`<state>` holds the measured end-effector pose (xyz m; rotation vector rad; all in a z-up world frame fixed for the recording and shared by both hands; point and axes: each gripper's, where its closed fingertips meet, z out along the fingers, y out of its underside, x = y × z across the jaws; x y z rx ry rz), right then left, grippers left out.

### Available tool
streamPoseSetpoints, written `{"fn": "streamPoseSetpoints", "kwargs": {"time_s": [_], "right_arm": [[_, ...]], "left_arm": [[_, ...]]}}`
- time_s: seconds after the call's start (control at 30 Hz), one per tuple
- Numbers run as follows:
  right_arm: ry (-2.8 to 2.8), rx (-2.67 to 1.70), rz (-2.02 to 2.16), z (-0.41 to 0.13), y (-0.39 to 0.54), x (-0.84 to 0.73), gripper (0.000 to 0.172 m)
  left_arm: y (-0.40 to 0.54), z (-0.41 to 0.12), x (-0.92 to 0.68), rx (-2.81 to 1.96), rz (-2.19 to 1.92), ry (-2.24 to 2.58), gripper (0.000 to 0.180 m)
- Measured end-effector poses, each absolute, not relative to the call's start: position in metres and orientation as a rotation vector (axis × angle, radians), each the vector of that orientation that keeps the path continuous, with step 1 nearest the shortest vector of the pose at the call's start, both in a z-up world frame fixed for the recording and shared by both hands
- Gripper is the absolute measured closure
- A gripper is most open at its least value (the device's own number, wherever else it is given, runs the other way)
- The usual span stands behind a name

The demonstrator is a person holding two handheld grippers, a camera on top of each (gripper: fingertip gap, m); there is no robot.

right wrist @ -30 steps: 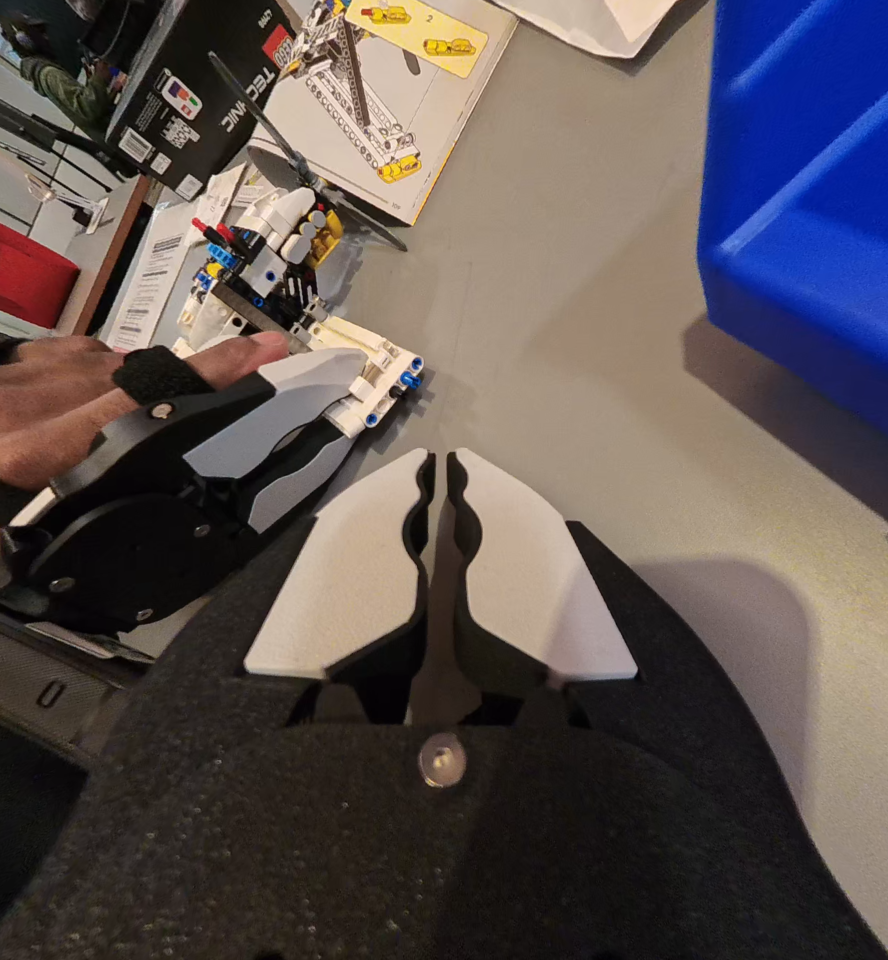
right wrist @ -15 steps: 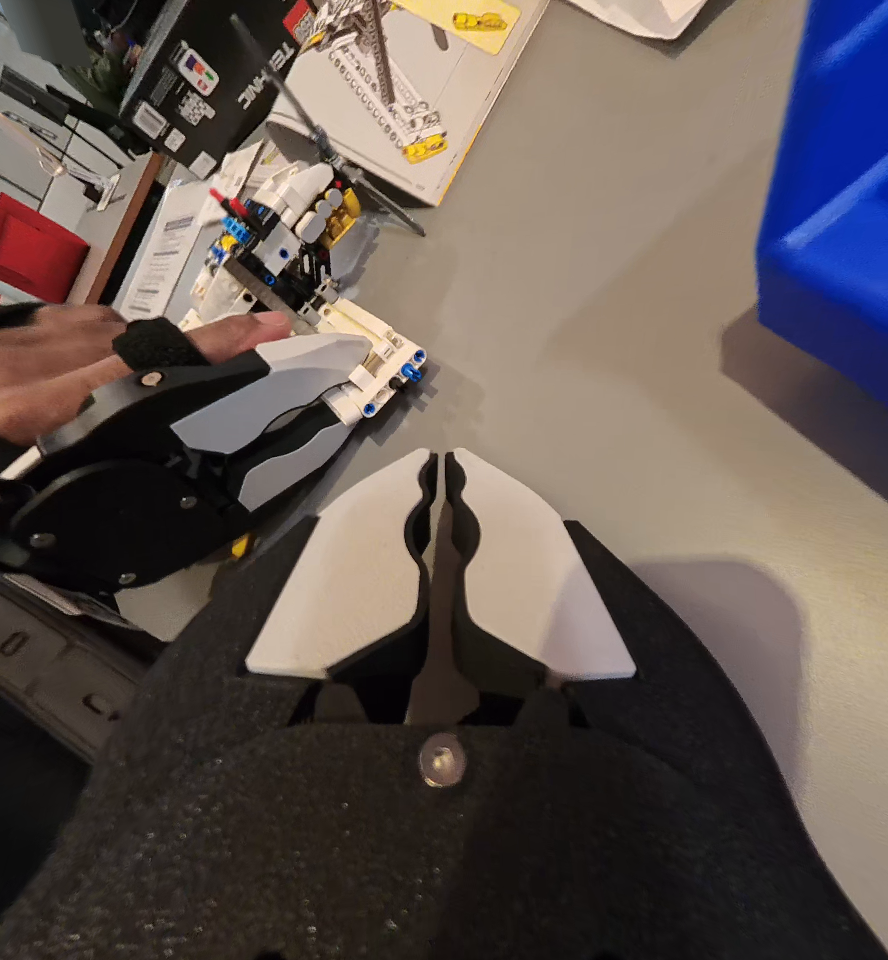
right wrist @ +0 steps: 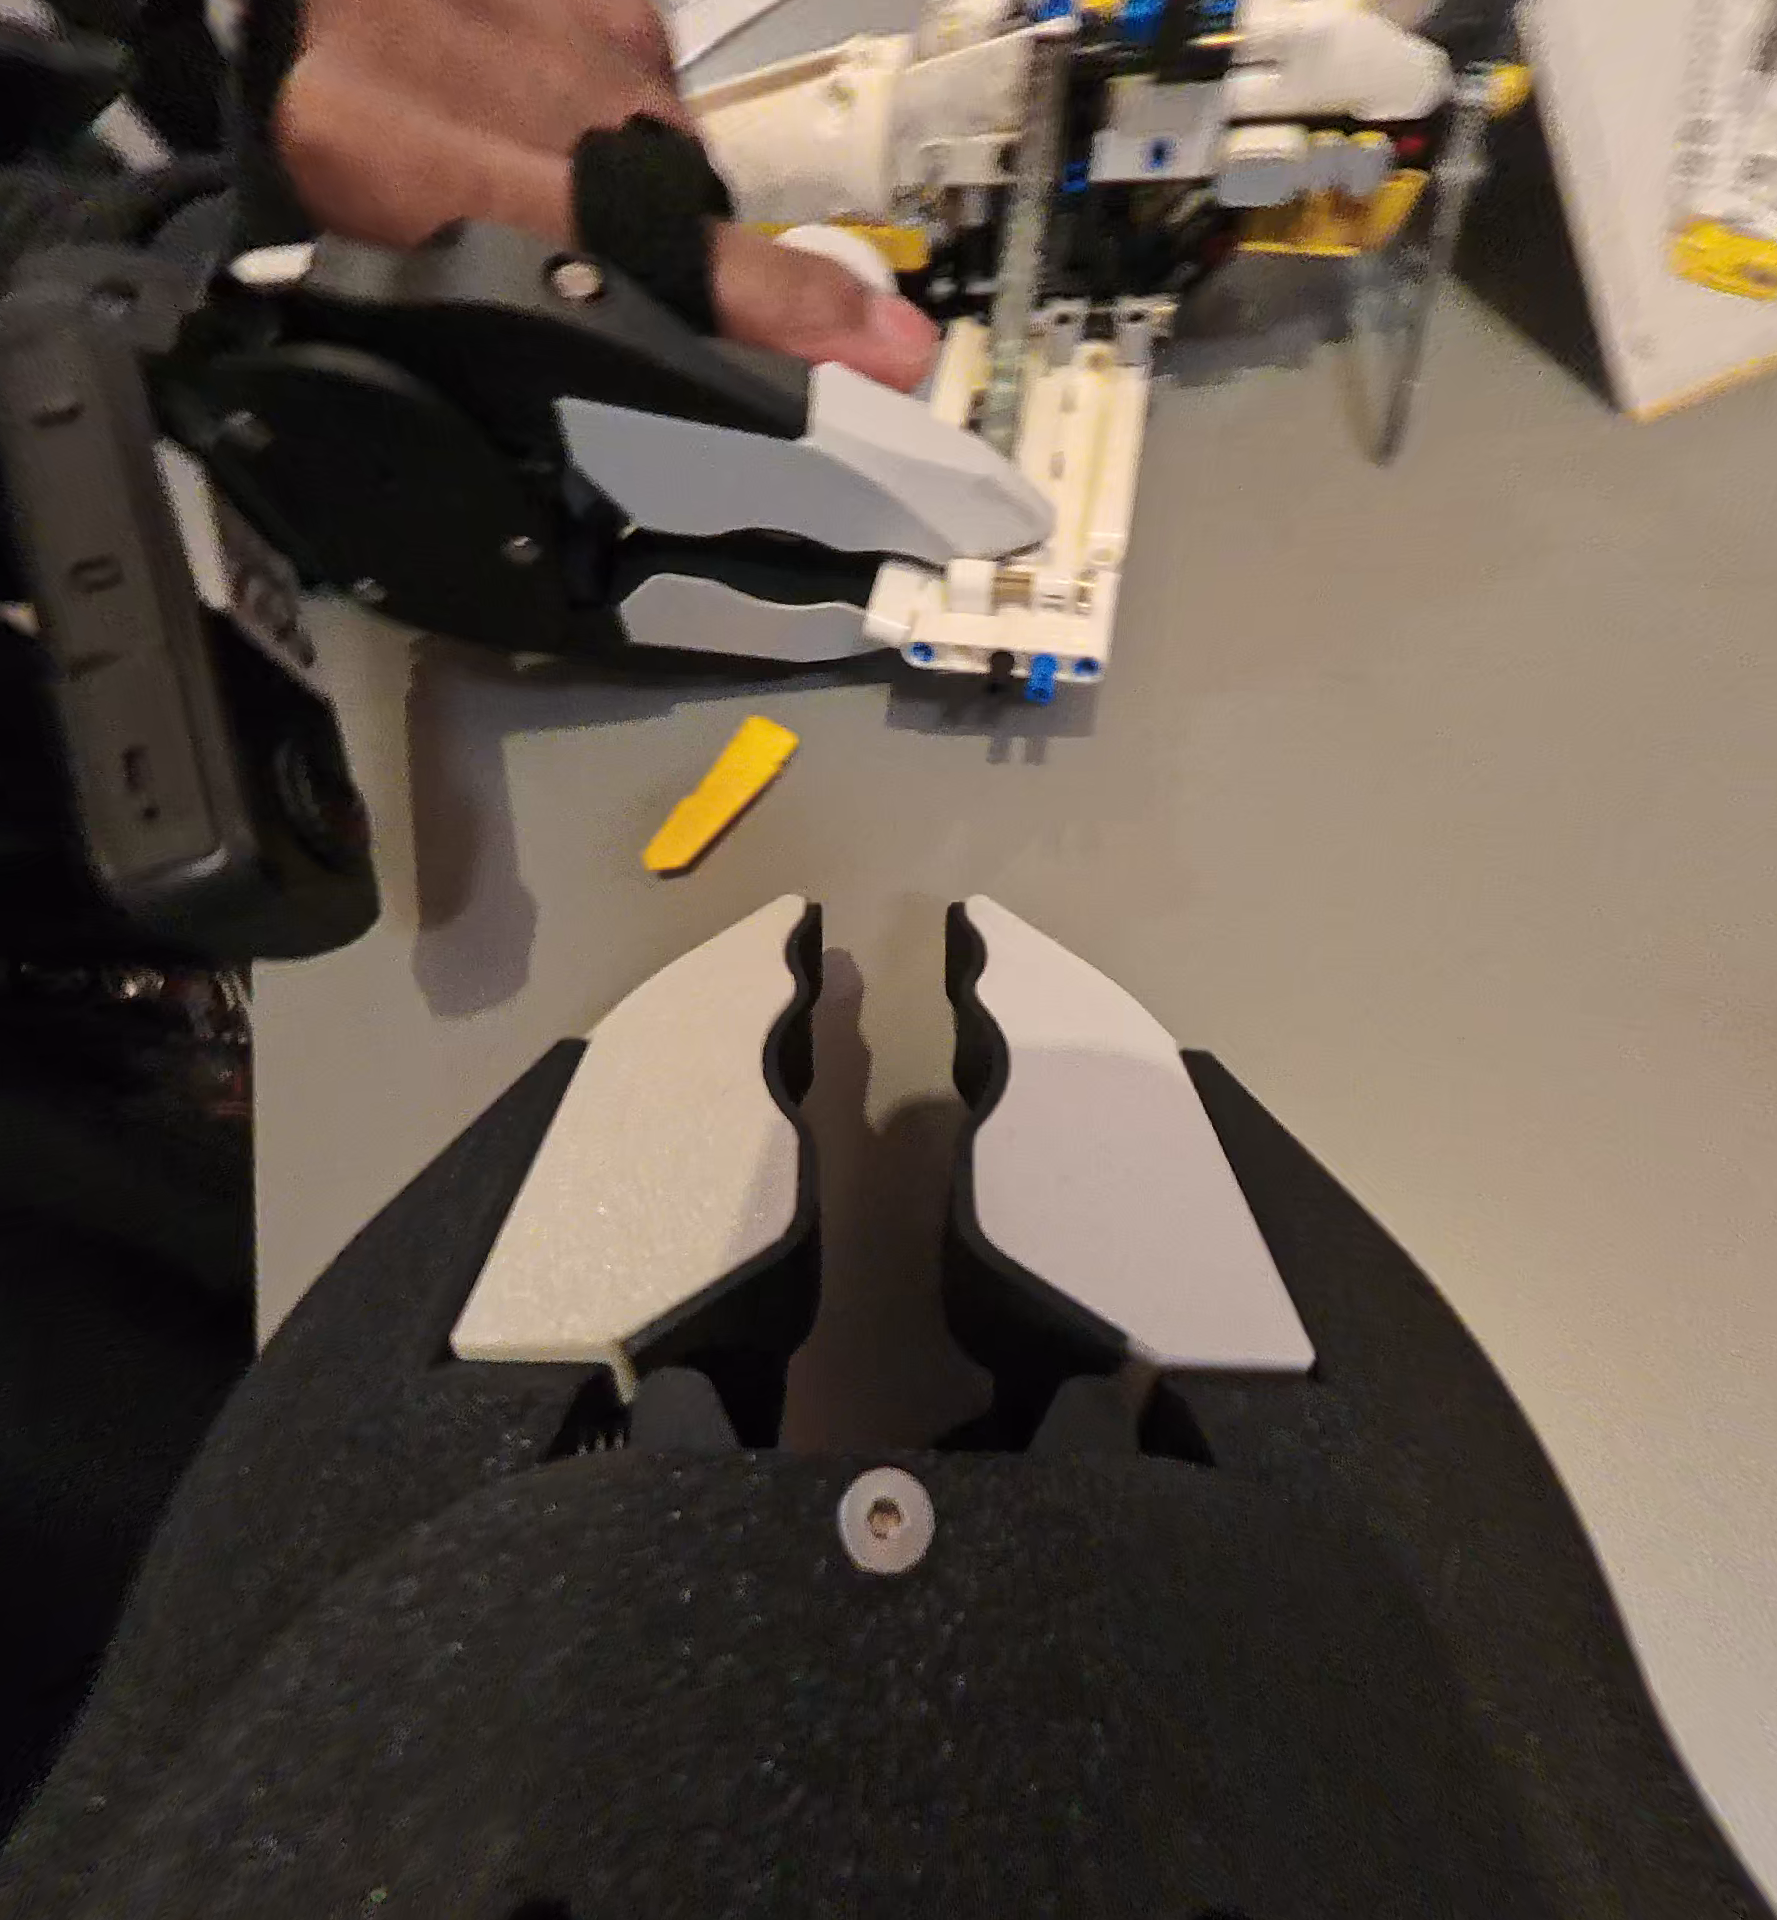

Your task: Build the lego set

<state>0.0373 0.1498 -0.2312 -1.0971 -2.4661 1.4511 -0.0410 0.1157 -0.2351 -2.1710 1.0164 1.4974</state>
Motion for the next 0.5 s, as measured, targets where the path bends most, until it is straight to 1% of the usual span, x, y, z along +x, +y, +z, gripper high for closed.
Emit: {"fn": "streamPoseSetpoints", "kwargs": {"time_s": [0.27, 0.5], "right_arm": [[-2.676, -0.475, 1.153, -0.250, 0.110, 0.060, 0.146], [-2.499, 0.260, 1.046, -0.244, 0.098, 0.051, 0.144]], "left_arm": [[0.099, -0.233, -0.033, -2.008, 1.517, 1.019, 0.169], [0.094, -0.230, -0.044, -2.006, 1.471, 0.936, 0.169]]}}
